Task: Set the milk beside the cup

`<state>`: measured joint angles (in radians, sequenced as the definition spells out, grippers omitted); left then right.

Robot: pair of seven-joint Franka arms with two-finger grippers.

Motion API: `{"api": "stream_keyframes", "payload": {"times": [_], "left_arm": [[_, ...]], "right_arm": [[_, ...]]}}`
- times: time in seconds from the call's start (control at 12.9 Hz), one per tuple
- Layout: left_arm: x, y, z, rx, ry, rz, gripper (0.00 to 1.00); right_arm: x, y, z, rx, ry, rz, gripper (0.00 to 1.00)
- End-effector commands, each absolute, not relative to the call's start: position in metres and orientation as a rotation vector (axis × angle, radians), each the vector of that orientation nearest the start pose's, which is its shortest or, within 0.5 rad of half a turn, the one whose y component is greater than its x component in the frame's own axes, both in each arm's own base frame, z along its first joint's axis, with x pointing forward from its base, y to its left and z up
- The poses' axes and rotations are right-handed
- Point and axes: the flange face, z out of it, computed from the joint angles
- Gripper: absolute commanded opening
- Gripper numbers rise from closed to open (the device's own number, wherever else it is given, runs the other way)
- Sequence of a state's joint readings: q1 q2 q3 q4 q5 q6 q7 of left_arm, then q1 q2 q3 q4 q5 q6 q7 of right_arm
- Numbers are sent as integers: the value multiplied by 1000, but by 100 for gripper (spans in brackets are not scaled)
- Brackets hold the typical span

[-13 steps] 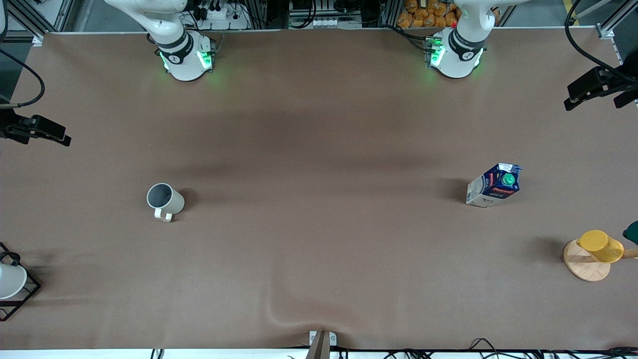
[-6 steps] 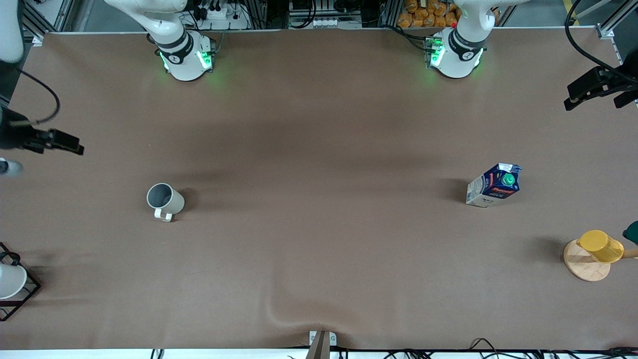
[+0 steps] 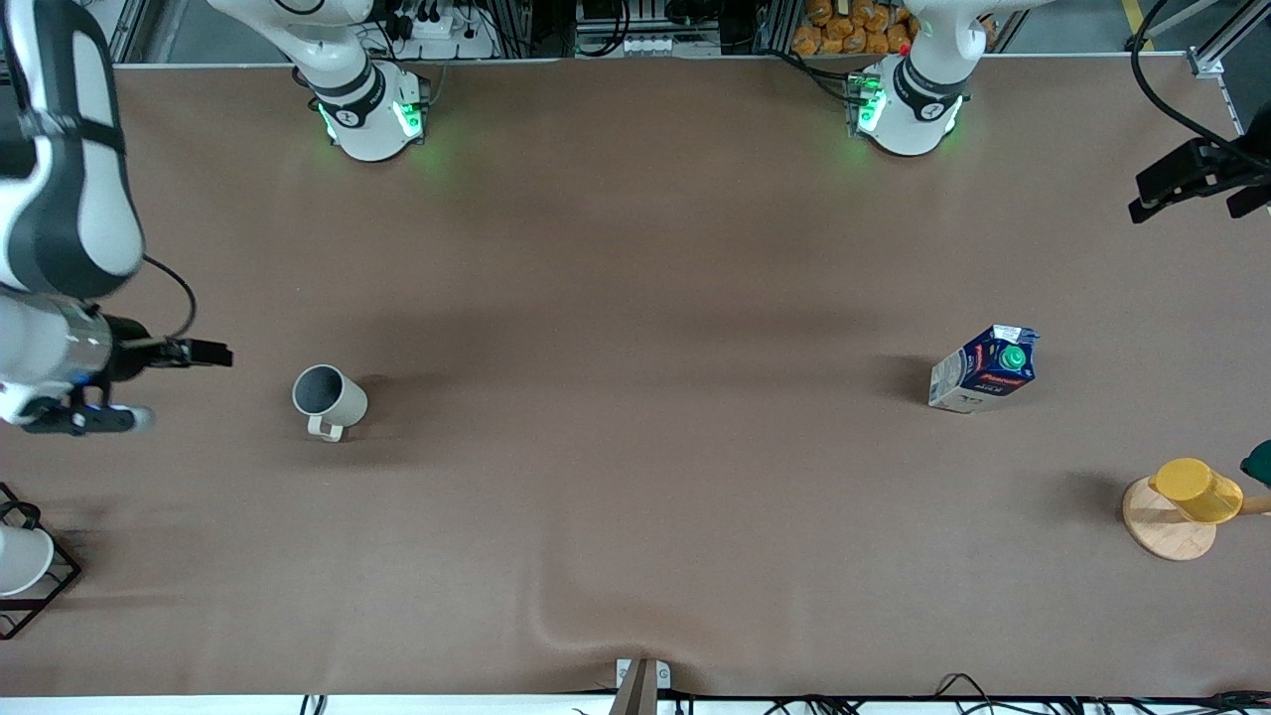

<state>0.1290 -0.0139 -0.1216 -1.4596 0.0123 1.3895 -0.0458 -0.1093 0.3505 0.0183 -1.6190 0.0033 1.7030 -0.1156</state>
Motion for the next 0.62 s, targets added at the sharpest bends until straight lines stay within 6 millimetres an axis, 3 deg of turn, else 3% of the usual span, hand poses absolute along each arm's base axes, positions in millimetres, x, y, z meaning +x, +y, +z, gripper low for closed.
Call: {"api": "stream_keyframes", "payload": {"times": [0.0, 0.15, 0.39, 0.54], "left_arm": [[538, 15, 642, -3148, -85, 154, 100], [546, 26, 610, -3164, -137, 141, 100], [555, 19, 563, -3154, -104, 121, 100], [564, 21, 521, -3157, -109, 97, 100]], "right_arm": [[638, -54, 364, -3042, -110, 425, 100], [641, -52, 323, -3004, -117, 462, 100], [642, -31, 307, -2992, -155, 490, 100], [646, -24, 284, -2995, -174, 489, 100]]}}
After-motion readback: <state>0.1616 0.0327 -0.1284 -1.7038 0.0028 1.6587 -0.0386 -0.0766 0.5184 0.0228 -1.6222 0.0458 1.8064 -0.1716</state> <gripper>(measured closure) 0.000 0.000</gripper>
